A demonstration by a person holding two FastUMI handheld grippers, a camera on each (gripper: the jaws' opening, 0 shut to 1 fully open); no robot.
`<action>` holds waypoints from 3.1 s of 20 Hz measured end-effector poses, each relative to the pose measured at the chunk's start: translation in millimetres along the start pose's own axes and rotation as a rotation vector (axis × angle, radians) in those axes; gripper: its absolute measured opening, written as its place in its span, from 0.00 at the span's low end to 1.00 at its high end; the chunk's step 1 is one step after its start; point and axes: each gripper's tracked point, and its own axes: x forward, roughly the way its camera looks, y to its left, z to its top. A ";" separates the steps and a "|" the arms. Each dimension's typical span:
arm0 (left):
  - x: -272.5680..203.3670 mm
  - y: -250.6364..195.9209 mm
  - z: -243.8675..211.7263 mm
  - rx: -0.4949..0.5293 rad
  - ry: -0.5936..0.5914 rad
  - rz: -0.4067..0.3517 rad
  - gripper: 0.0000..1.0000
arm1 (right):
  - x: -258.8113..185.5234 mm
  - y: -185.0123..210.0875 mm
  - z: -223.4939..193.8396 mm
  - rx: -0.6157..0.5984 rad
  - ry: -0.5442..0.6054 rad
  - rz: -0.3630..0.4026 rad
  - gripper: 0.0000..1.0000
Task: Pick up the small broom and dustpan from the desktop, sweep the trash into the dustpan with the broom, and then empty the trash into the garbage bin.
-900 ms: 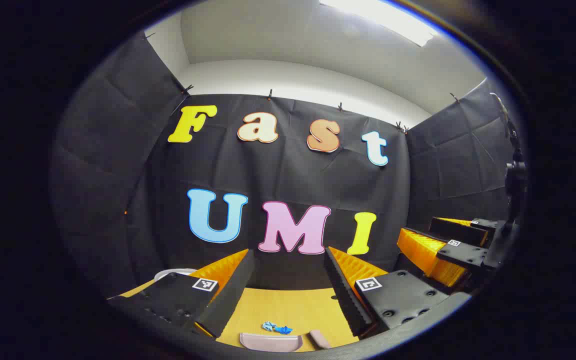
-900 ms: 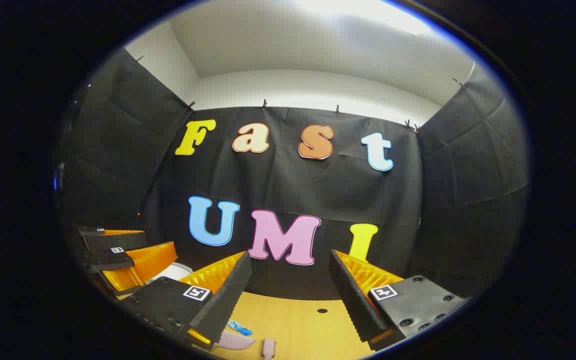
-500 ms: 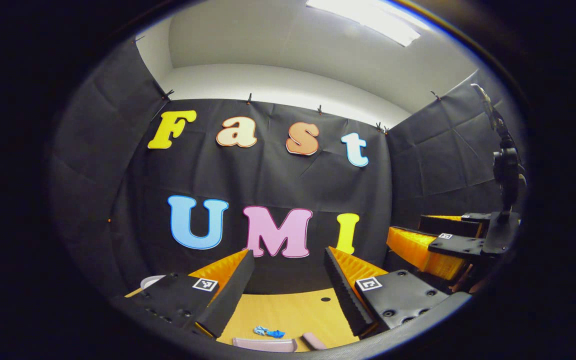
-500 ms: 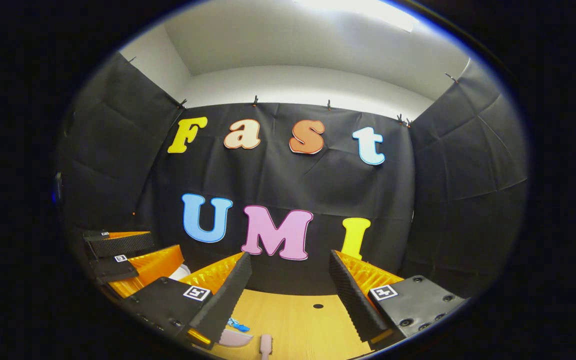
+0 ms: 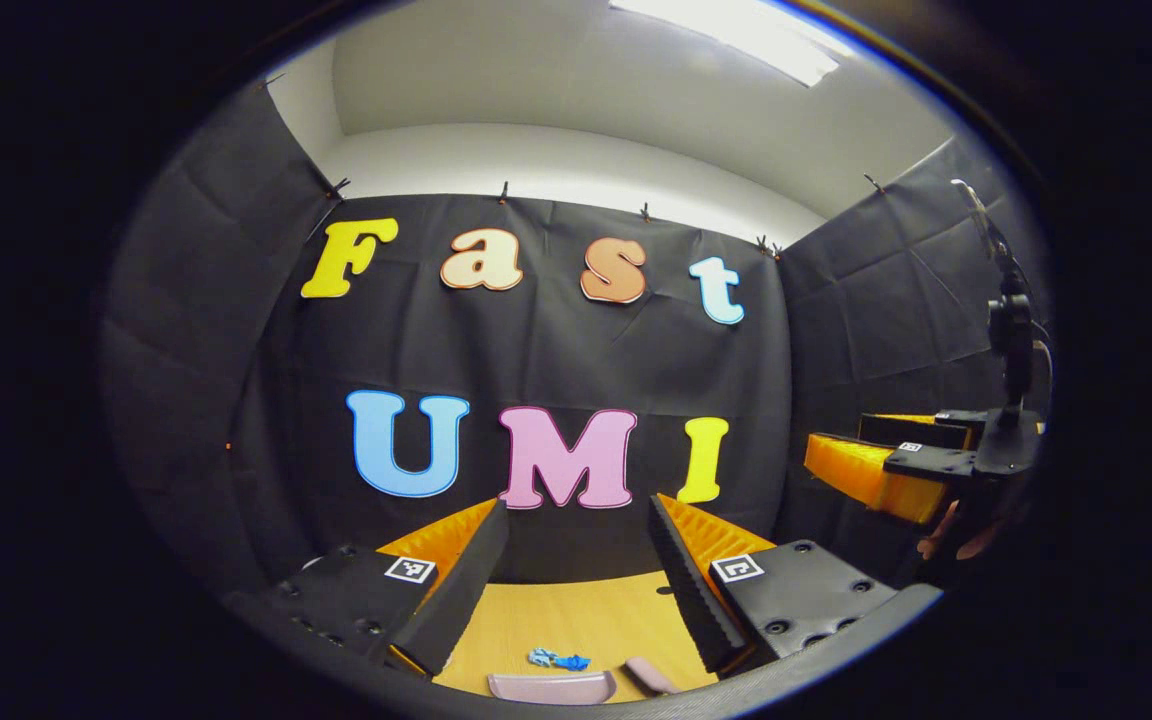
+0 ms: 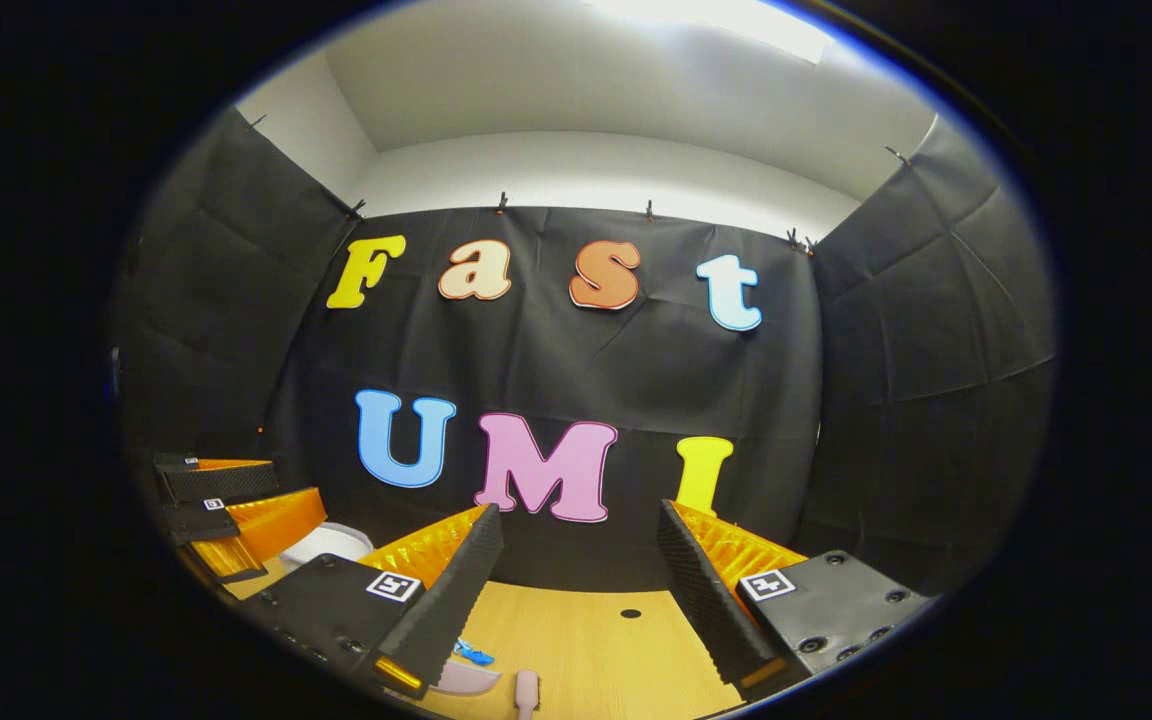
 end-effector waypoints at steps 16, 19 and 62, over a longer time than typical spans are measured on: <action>2.9 16.1 6.6 -0.007 -0.012 0.050 0.82 | 5.3 14.3 0.8 -0.015 -0.009 0.009 0.96; 2.8 16.9 6.1 -0.010 -0.008 0.050 0.82 | 6.2 16.9 -1.1 -0.015 -0.005 0.011 0.97; 24.7 14.9 -355.5 -0.350 1.721 0.136 0.85 | -47.4 80.0 -509.7 0.157 1.789 0.163 0.97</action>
